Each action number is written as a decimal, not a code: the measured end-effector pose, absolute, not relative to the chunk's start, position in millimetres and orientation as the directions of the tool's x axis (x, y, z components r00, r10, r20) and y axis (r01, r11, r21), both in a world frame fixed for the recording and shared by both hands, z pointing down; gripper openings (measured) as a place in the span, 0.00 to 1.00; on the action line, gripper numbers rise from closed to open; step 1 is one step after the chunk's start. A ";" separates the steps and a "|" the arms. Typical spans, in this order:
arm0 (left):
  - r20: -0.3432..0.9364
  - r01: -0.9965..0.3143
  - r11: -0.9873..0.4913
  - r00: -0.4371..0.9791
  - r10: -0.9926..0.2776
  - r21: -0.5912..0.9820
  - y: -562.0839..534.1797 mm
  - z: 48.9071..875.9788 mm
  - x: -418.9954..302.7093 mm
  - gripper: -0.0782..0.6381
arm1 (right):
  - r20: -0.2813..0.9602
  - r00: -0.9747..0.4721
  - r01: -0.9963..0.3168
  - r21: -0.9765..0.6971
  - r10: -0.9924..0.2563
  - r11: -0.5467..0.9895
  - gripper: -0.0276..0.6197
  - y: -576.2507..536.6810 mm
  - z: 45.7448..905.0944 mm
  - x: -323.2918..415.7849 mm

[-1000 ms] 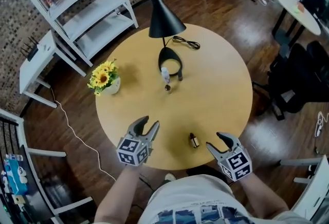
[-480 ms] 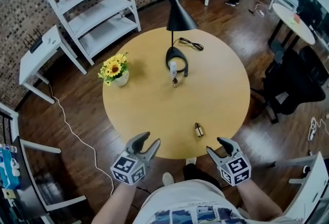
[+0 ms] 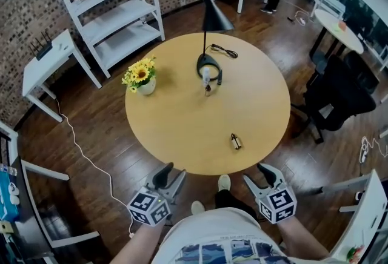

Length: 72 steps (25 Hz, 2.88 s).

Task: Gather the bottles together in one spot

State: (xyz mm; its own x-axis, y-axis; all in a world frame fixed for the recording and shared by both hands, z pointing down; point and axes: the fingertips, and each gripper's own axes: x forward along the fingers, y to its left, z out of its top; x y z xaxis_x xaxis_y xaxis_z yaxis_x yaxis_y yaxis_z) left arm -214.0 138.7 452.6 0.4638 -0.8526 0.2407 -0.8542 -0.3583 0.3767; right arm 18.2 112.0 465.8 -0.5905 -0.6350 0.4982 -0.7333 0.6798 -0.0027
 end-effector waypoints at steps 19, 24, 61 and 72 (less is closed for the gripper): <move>0.243 -0.831 -0.402 0.511 -0.824 0.385 172.1 447.9 -204.5 0.39 | 0.539 -0.538 -0.757 0.029 -0.648 0.653 0.42 139.3 475.5 18.6; 0.247 -0.820 -0.393 0.518 -0.819 0.416 169.2 455.8 -201.9 0.39 | 0.574 -0.519 -0.765 0.018 -0.633 0.643 0.42 127.9 500.3 23.3; 0.399 -0.746 -0.442 0.649 -0.647 0.498 -49.1 479.2 -58.2 0.38 | 0.682 -0.578 -0.701 -0.133 -0.449 0.701 0.30 -78.0 625.6 49.5; 0.263 -0.516 -0.370 0.791 -0.552 0.772 -107.7 468.3 21.4 0.38 | 0.382 -0.727 -0.633 -0.052 -0.570 0.772 0.30 -89.5 481.5 62.1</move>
